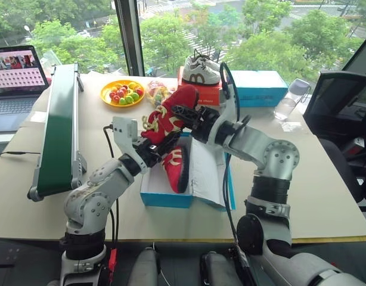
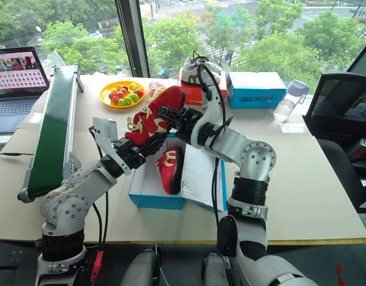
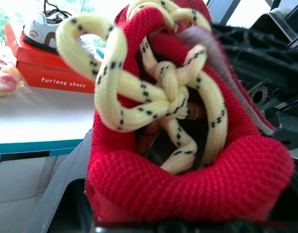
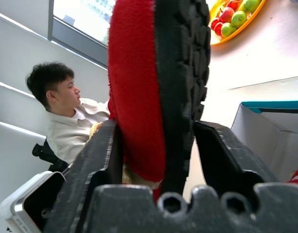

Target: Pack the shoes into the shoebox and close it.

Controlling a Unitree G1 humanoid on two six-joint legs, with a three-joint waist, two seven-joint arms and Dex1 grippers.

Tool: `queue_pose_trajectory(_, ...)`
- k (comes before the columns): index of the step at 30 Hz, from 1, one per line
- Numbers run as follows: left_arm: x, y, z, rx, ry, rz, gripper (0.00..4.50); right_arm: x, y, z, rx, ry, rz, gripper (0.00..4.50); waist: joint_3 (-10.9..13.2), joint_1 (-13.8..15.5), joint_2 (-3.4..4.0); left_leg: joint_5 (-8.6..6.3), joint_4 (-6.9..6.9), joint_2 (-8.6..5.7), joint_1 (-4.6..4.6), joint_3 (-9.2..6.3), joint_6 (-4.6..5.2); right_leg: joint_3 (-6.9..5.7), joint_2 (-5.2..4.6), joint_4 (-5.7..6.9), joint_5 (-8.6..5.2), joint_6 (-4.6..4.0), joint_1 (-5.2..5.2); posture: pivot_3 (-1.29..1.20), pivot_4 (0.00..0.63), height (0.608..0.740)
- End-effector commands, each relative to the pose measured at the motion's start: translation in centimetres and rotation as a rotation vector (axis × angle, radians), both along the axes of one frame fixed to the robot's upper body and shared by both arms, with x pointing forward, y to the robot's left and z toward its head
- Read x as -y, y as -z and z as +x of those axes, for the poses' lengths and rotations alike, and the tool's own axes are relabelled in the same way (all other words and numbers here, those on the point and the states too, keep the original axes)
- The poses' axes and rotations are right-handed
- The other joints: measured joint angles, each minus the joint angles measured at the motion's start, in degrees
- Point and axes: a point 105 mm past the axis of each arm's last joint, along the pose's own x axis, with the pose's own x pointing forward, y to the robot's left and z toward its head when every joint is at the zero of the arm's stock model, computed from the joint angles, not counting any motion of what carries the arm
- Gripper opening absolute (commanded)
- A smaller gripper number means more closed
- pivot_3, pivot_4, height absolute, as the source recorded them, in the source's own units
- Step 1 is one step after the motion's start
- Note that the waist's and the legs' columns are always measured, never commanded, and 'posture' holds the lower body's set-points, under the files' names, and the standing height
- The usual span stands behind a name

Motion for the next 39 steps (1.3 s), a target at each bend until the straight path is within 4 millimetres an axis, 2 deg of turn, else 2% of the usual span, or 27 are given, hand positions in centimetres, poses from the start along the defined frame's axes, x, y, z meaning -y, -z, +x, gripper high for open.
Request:
queue_pose_trajectory(1, 1.3, -1.5, -1.1, 0.074, 0.065, -0.001, 3.10, -0.1, -2.1, -0.6, 0.068, -0.006, 0.046, 0.86, 0.00, 0.00, 0.00, 0.00, -0.01, 0.00, 0.00, 0.00, 0.00, 0.00, 0.00, -0.01, 0.00, 0.00, 0.00, 0.00, 0.150, 0.731)
queue_pose_trajectory(7, 1.3, -1.0, -0.9, 0.072, 0.049, 0.028, 3.10, 0.0, -2.1, -0.7, 0.065, 0.001, 0.038, 0.86, 0.00, 0.05, 0.00, 0.00, -0.01, 0.00, 0.00, 0.00, 0.00, 0.00, 0.00, -0.01, 0.00, 0.00, 0.00, 0.00, 0.150, 0.731)
queue_pose_trajectory(9, 1.4, -0.7, -1.0, 0.068, 0.053, 0.047, 3.76, 0.1, -2.1, -0.7, 0.060, 0.013, 0.045, 0.75, 0.00, 0.06, 0.00, 0.00, -0.01, 0.00, 0.00, 0.00, 0.00, 0.00, -0.01, -0.02, 0.00, 0.00, 0.00, 0.00, 0.150, 0.731)
queue_pose_trajectory(10, 1.4, -0.5, -1.0, 0.064, 0.051, 0.063, 3.87, 0.2, -2.2, -0.6, 0.057, 0.020, 0.049, 0.75, 0.00, 0.05, 0.00, 0.00, -0.01, 0.00, 0.00, 0.00, 0.00, 0.00, 0.00, -0.02, 0.00, 0.00, 0.00, 0.00, 0.150, 0.731)
queue_pose_trajectory(11, 1.3, -0.2, -1.1, 0.053, 0.061, 0.078, 4.32, 0.4, -2.2, -0.4, 0.053, 0.035, 0.054, 0.75, 0.01, 0.05, 0.01, 0.00, -0.02, 0.00, 0.00, 0.00, 0.00, 0.00, 0.00, -0.02, 0.00, 0.00, 0.00, 0.00, 0.150, 0.731)
queue_pose_trajectory(13, 0.8, 0.4, -1.2, 0.046, 0.056, 0.121, 4.43, 1.0, -2.4, 0.2, 0.048, 0.069, 0.064, 0.75, 0.01, 0.00, 0.02, 0.00, -0.04, 0.00, 0.00, 0.00, 0.00, 0.00, 0.00, -0.03, -0.01, -0.01, -0.01, 0.00, 0.150, 0.731)
queue_pose_trajectory(18, -2.4, 2.2, -2.3, 0.012, 0.072, 0.262, 4.43, 3.5, -4.4, 2.3, 0.044, 0.188, 0.077, 0.75, 0.12, -0.25, 0.20, 0.00, -0.08, 0.02, 0.00, 0.02, 0.00, 0.04, 0.01, -0.03, -0.02, -0.05, -0.09, 0.00, 0.150, 0.731)
queue_pose_trajectory(22, -5.5, 3.0, -2.9, -0.022, 0.056, 0.338, 4.43, 3.7, -5.2, 2.9, 0.032, 0.185, 0.010, 0.75, 0.19, -0.33, 0.30, -0.01, -0.17, 0.04, 0.00, 0.04, -0.01, 0.04, 0.00, -0.10, -0.06, -0.10, -0.14, 0.00, 0.150, 0.731)
queue_pose_trajectory(25, -8.4, 2.8, -2.4, -0.021, -0.031, 0.380, 4.43, 1.6, -3.9, 2.4, -0.029, 0.087, -0.059, 0.75, 0.19, -0.33, 0.31, -0.01, -0.27, 0.08, 0.00, 0.06, -0.01, 0.03, 0.01, -0.17, -0.10, -0.16, -0.15, 0.00, 0.150, 0.731)
queue_pose_trajectory(28, -9.9, 2.5, -2.5, -0.020, -0.064, 0.419, 4.43, -0.1, -2.0, 1.9, -0.082, 0.007, -0.143, 0.75, 0.20, -0.55, 0.33, -0.01, -0.34, 0.10, 0.00, 0.08, 0.00, 0.03, 0.02, -0.17, -0.11, -0.18, -0.19, 0.00, 0.150, 0.731)
queue_pose_trajectory(31, -11.4, 2.4, -3.3, -0.035, -0.057, 0.466, 4.43, -1.1, -0.4, 1.4, -0.120, -0.046, -0.221, 0.75, 0.21, -0.52, 0.34, -0.01, -0.36, 0.09, -0.02, 0.09, 0.00, 0.03, 0.01, -0.20, -0.11, -0.17, -0.19, 0.00, 0.150, 0.731)
queue_pose_trajectory(39, -13.2, 2.8, -6.0, -0.101, -0.011, 0.559, 4.43, -1.4, 1.9, 0.5, -0.161, -0.136, -0.364, 0.75, 0.24, -0.25, 0.39, -0.02, -0.49, 0.11, -0.03, 0.11, 0.00, -0.02, -0.03, -0.34, -0.11, -0.19, -0.21, 0.00, 0.150, 0.731)
